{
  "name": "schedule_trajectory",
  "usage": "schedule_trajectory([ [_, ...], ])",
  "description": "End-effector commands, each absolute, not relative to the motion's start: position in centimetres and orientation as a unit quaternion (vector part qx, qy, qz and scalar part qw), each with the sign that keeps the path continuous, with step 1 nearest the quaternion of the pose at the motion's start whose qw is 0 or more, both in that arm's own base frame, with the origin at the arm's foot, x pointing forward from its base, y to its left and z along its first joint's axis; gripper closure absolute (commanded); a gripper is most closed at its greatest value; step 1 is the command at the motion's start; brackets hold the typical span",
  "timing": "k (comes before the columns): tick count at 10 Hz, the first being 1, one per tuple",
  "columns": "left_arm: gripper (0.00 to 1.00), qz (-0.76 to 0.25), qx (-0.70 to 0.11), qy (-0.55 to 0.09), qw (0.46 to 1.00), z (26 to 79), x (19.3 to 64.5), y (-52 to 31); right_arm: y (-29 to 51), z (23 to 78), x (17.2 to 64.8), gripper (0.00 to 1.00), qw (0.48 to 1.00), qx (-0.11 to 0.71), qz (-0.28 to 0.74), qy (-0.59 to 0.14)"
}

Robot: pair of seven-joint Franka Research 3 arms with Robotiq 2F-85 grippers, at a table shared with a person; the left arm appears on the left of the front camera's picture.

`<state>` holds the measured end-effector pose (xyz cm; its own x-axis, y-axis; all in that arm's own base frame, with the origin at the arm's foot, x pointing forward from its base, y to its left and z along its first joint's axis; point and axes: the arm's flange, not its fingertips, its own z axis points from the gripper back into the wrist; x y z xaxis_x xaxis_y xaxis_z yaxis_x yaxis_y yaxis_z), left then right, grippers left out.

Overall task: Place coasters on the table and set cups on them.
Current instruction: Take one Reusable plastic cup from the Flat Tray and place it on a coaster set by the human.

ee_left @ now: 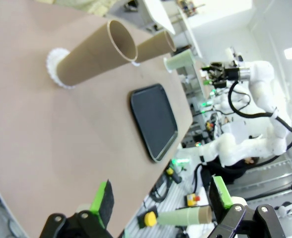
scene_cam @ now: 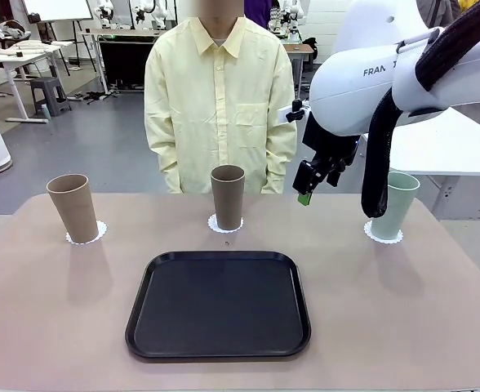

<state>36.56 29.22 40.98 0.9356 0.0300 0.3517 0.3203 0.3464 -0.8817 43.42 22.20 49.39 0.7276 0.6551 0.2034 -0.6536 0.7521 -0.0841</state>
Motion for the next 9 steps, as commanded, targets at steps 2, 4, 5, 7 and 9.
schedule_trajectory([
  [2, 0.00, -0.087, -0.565, -0.156, 0.806, 41.3, 36.4, 29.4, 22.2, 49.3, 43.5, 0.00, 0.928, -0.005, 0.355, -0.116],
  [4, 0.00, -0.087, -0.565, -0.156, 0.806, 41.3, 36.4, 29.4, 22.2, 49.4, 43.4, 0.00, 0.929, -0.003, 0.352, -0.111],
  [5, 0.00, -0.087, -0.565, -0.156, 0.806, 41.3, 36.4, 29.4, 18.4, 50.8, 40.2, 0.00, 0.942, 0.058, 0.305, -0.125],
  [7, 0.00, -0.087, -0.565, -0.156, 0.806, 41.3, 36.4, 29.4, 11.5, 53.1, 36.8, 0.00, 0.960, 0.122, 0.220, -0.122],
  [9, 0.00, -0.087, -0.565, -0.156, 0.806, 41.3, 36.4, 29.4, 4.8, 52.9, 36.9, 0.00, 0.966, 0.182, 0.156, -0.093],
])
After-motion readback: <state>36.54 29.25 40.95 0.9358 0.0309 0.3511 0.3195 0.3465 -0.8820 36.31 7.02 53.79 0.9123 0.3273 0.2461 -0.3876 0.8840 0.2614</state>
